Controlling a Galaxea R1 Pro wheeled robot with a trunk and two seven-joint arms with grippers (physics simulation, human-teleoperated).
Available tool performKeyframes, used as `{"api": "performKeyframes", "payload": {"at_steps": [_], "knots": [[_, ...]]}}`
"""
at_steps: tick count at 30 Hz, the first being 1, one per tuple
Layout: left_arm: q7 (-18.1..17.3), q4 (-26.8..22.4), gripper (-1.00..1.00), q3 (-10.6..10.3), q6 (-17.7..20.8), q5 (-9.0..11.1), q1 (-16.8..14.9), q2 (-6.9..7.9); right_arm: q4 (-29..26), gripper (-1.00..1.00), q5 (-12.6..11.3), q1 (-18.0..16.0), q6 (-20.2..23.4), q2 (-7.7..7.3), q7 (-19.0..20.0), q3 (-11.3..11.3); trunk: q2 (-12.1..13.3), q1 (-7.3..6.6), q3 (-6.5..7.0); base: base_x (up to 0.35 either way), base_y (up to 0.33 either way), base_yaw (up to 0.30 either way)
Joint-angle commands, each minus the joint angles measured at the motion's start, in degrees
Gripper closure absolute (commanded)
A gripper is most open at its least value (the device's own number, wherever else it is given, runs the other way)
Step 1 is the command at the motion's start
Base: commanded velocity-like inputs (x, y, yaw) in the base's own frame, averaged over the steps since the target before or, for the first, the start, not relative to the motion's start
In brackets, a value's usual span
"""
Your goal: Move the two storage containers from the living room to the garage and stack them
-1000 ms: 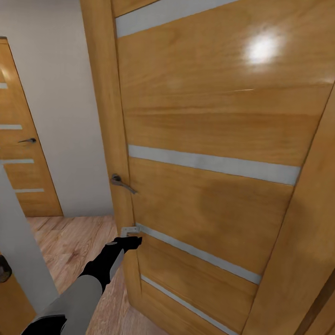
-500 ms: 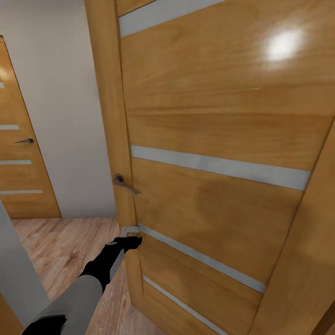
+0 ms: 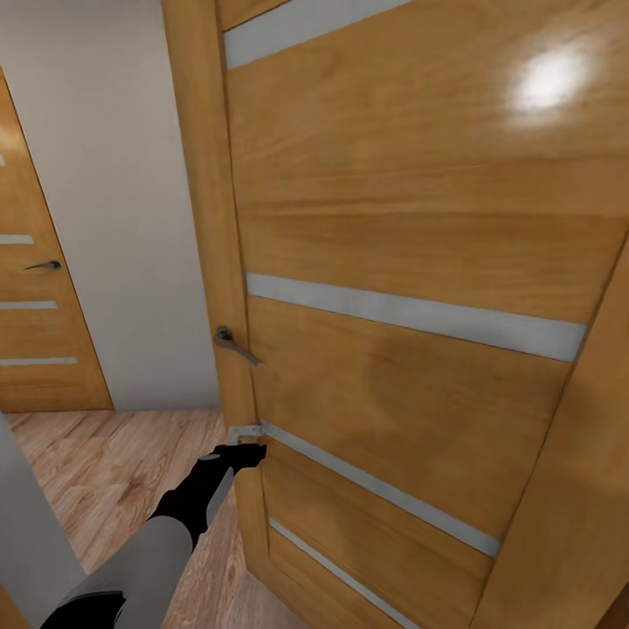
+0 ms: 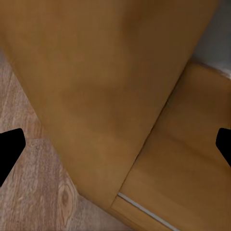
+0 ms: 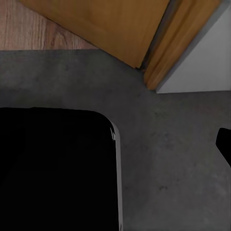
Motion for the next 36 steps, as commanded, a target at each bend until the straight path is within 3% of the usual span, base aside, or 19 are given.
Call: {"api": "performKeyframes", "payload": {"at_steps": [1, 22, 36], "knots": [[-0.2, -0.1, -1.00, 0.3, 0.3, -0.2, 0.0, -0.11, 0.1, -1.00, 0.3, 0.0, -0.2, 0.00, -0.3, 0.0, 0.0, 0.01, -0.05, 0.123, -0.078, 0.000], [-0.3, -0.1, -1.00, 0.3, 0.4, -0.2, 0.0, -0.12, 0.1, -1.00, 0.3, 0.0, -0.2, 0.00, -0.4, 0.0, 0.0, 0.01, -0.02, 0.033, -0.023, -0.002], [-0.6, -0.1, -1.00, 0.3, 0.4, -0.3, 0.0, -0.27, 0.1, -1.00, 0.3, 0.0, -0.2, 0.00, -0.4, 0.0, 0.0, 0.01, 0.46, 0.000, 0.000, -0.115]]}}
